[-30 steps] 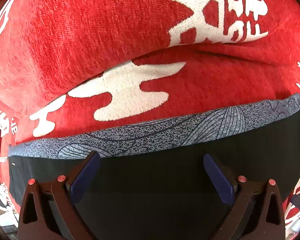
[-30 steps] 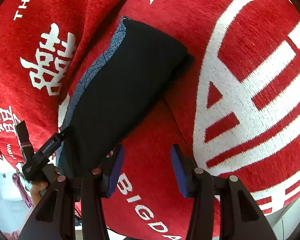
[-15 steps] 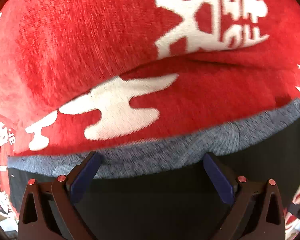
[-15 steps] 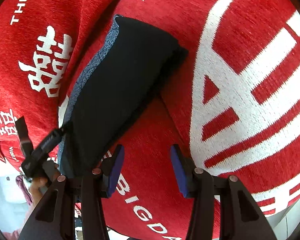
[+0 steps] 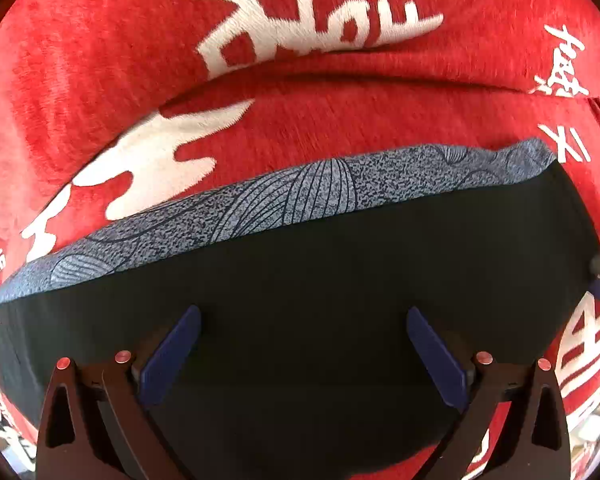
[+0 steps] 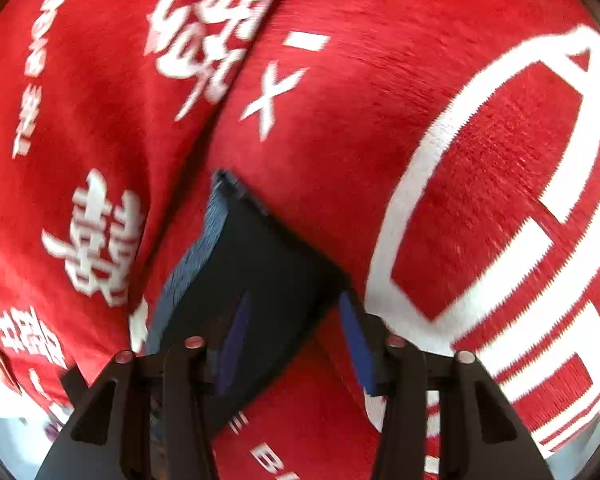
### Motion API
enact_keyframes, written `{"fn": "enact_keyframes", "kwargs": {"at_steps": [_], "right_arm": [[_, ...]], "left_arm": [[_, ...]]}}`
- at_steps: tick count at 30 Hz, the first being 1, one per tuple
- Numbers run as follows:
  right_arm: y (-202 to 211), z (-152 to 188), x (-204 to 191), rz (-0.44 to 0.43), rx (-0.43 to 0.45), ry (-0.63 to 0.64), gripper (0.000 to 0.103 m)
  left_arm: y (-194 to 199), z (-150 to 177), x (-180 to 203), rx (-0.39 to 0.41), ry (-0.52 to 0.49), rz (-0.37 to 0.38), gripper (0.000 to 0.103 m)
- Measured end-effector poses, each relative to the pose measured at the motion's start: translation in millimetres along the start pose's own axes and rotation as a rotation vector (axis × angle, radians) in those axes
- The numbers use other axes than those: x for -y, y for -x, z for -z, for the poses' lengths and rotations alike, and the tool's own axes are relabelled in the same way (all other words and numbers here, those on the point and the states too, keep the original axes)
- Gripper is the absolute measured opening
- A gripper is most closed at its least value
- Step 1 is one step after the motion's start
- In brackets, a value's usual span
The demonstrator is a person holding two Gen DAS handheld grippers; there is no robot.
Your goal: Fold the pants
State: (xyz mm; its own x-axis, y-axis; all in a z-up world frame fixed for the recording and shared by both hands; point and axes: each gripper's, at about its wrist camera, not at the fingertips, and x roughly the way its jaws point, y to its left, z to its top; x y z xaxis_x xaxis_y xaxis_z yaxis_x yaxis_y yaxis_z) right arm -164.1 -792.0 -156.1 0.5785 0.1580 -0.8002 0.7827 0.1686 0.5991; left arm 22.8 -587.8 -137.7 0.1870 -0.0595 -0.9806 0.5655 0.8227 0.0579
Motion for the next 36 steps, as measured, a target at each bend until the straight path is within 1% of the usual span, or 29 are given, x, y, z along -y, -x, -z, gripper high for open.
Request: {"fn": "enact_keyframes", "kwargs": {"at_steps": [2,3,5,6,9,10,12,13,14,16,18,20,22,24,26,28,31,35,36], "right_arm": [[-5.8,-6.4,1.0,0.016,-0.023,-0.013,0.014],[-5.0,-6.0,0.3,0.02,-0.02,0.003,0.014],[-5.9,-2.9,-3.1,0.065,-0.015,0.061,0.014],[-7.4,-1.2,-1.8,0.072,-0.014,0.071,0.014],[-5.9,0.8,-2.1,0.069,0.002,0.074,0.014],[-3.6,1.8,-3.0,0.067,0.002,0.078,0.018],[-1.5,4.7,-0.9,0.038,-0.02,0.06,0.018],[-1.7,8.2,0.5,0.007,-0.039,0.042,0.018],[-1.2,13.2,3.4,-0.024,-0.062,0.026,0.018],[-2.1,25.7,7.4,-0.06,-0.107,0.026,0.019],[-6.4,36.4,8.3,-0.064,-0.141,0.045,0.02],[-12.5,46.1,9.7,-0.07,-0.171,0.055,0.026],[-15.3,50.0,8.7,-0.091,-0.178,0.049,0.039],[-17.5,50.7,7.5,-0.137,-0.17,0.039,0.046],[-19.0,48.7,3.7,-0.16,-0.154,0.04,0.046],[-22.3,44.5,1.9,-0.159,-0.143,0.042,0.046],[-32.2,37.2,5.4,-0.186,-0.13,0.011,0.046],[-42.9,22.4,1.4,-0.235,-0.064,-0.013,0.046],[-44.6,18.2,-2.3,-0.247,-0.057,-0.018,0.048]], "left_arm": [[0.0,2.1,2.9,0.0,-0.001,0.008,0.103],[-1.6,1.8,0.6,-0.001,0.003,0.018,0.103],[-3.5,2.5,-7.0,-0.001,0.001,0.023,0.103],[-3.8,1.2,-3.4,-0.001,-0.004,0.02,0.103],[-1.4,-1.5,7.8,-0.005,-0.007,0.015,0.103],[-1.8,-2.8,11.0,-0.006,-0.004,0.018,0.103],[-1.3,-5.2,15.0,-0.002,-0.003,0.019,0.103],[-1.4,-6.4,16.5,0.002,-0.004,0.019,0.103],[-2.1,3.0,-0.4,0.009,-0.003,0.019,0.103],[-2.4,10.3,-3.2,0.018,-0.002,0.018,0.103],[-2.2,15.6,-6.2,0.02,-0.001,0.018,0.103],[0.5,20.0,-6.4,0.019,-0.001,0.02,0.103],[1.3,20.5,-8.3,0.019,-0.001,0.02,0.103],[1.5,20.8,-8.2,0.02,0.001,0.02,0.103],[3.3,21.3,-10.1,0.022,0.001,0.018,0.103],[1.8,20.9,-9.3,0.025,0.003,0.018,0.103],[0.8,23.0,-11.8,0.031,0.003,0.02,0.103],[4.7,30.6,-10.1,0.048,0.004,0.021,0.103],[5.0,31.9,-10.0,0.051,0.004,0.021,0.103]]}}
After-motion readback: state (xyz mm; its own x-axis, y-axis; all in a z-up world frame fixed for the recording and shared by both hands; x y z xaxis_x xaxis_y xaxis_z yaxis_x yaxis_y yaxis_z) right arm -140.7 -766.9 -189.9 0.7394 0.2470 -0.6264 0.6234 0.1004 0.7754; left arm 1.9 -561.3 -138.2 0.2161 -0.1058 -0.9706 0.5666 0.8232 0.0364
